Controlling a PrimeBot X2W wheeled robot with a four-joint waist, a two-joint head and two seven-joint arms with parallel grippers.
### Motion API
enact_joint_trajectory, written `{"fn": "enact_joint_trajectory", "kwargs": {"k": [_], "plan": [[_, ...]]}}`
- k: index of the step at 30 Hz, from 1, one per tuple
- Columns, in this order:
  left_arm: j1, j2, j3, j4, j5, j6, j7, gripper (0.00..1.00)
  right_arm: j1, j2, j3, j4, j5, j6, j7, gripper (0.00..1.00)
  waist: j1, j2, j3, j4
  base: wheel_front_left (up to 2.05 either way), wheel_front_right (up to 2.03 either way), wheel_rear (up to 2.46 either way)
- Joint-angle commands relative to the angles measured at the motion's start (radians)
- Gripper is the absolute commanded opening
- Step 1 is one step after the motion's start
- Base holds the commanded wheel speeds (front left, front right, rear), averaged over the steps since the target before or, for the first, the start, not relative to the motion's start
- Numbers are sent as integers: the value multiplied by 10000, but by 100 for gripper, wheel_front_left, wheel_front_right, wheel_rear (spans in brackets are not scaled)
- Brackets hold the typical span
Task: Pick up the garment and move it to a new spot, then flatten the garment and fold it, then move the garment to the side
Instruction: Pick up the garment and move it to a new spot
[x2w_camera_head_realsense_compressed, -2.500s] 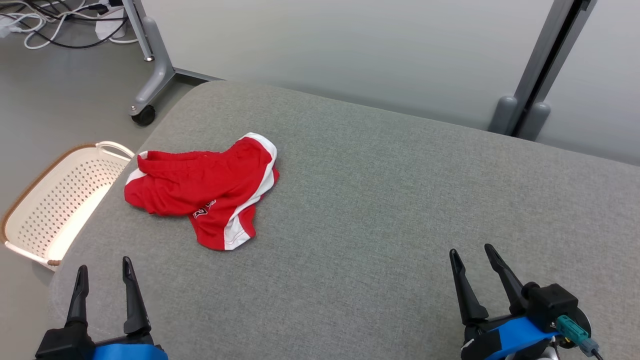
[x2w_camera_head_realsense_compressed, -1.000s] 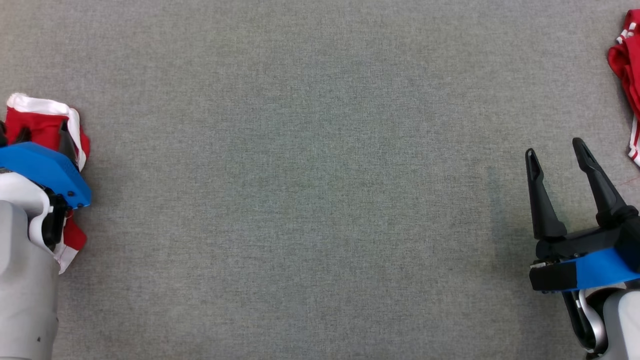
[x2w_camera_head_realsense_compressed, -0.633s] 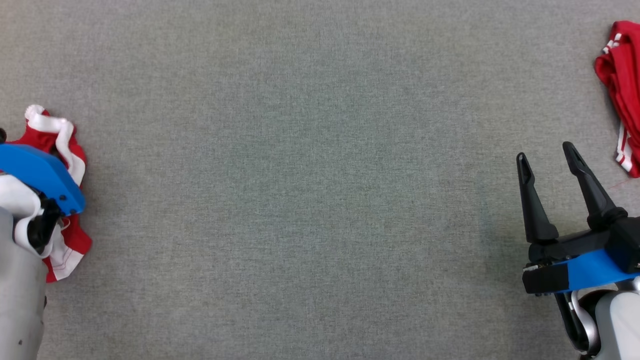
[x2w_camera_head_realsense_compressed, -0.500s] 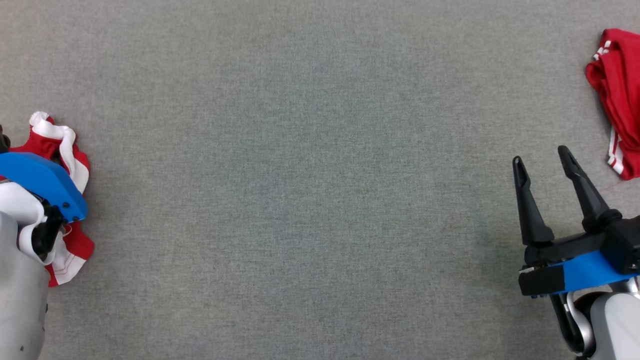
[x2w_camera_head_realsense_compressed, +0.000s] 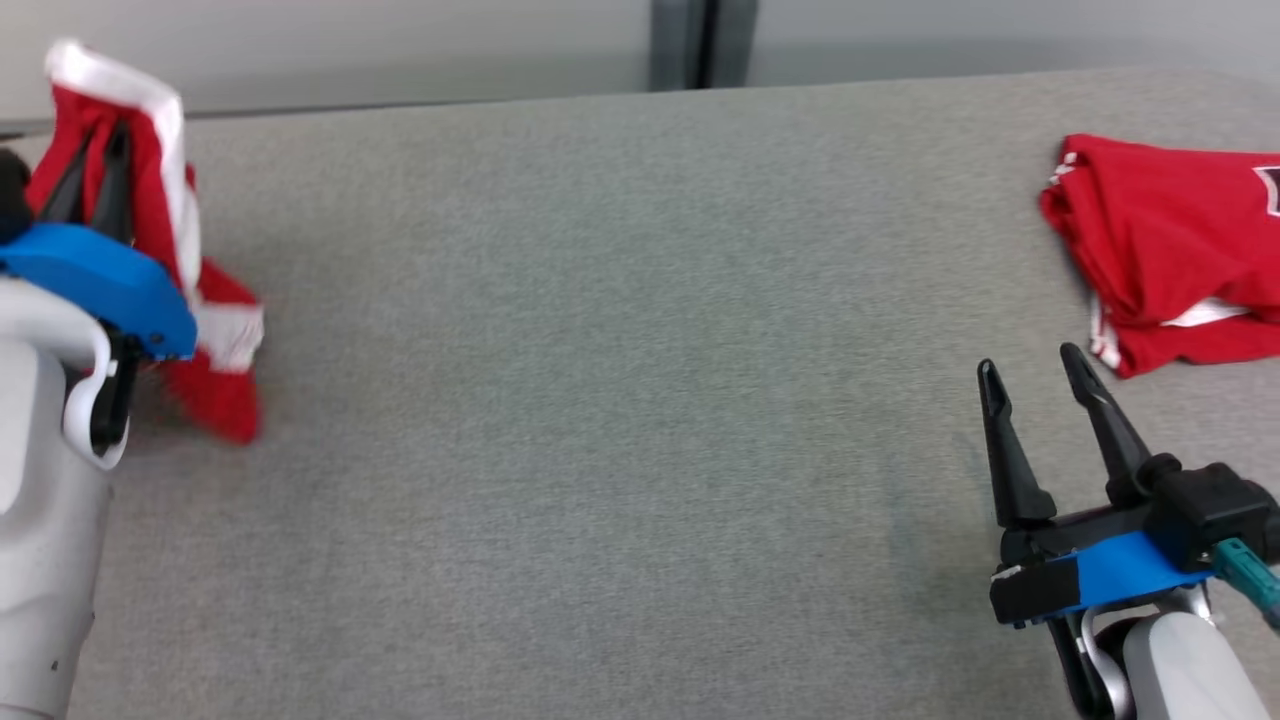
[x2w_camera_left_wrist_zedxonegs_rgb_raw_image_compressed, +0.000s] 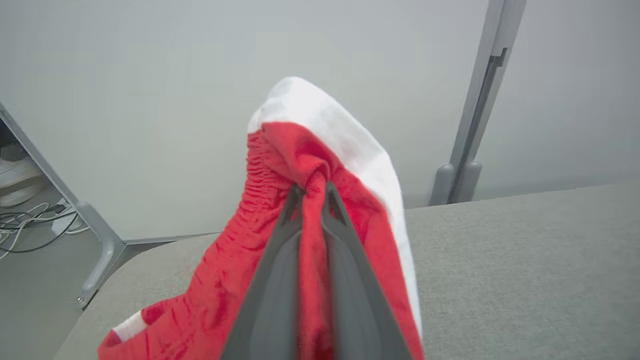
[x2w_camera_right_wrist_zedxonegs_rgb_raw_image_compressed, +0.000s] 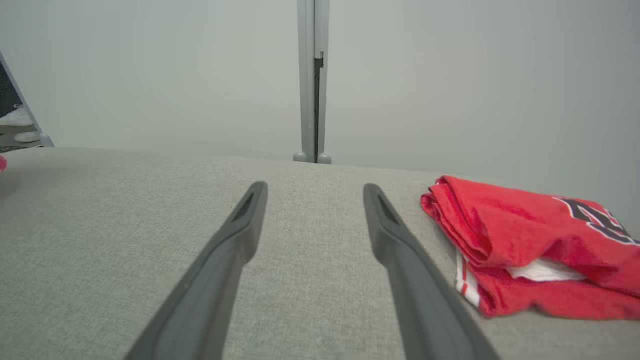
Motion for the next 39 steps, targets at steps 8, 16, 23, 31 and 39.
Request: {"fn": "enact_joint_trajectory", "kwargs": {"k": [8, 16, 23, 31, 39], "plan": [[-766, -219, -751, -2062, 620, -27, -714, 0, 157, 427, 60, 441, 179, 2, -245, 100, 1, 1, -713, -1256, 0, 0, 0], [-1781, -979, -1522, -4066, 864, -14, -229, 0, -70, 665, 23, 728, 309, 2, -311, 100, 1, 1, -639, -2425, 0, 0, 0], [-2106, -1797, -2130, -4161, 648, -27, -279, 0, -159, 767, -136, 626, 362, 2, -318, 100, 1, 1, -423, -2926, 0, 0, 0], [-305, -1892, -2487, -3183, 279, 45, -870, 0, 10, 811, -215, 611, 334, 2, -319, 100, 1, 1, -350, -2684, 0, 0, 0], [2220, -1550, -2041, -2476, -260, 583, -1663, 0, -2, 800, -276, 659, 223, 2, -319, 100, 1, 1, -534, -2032, 0, 0, 0]]}}
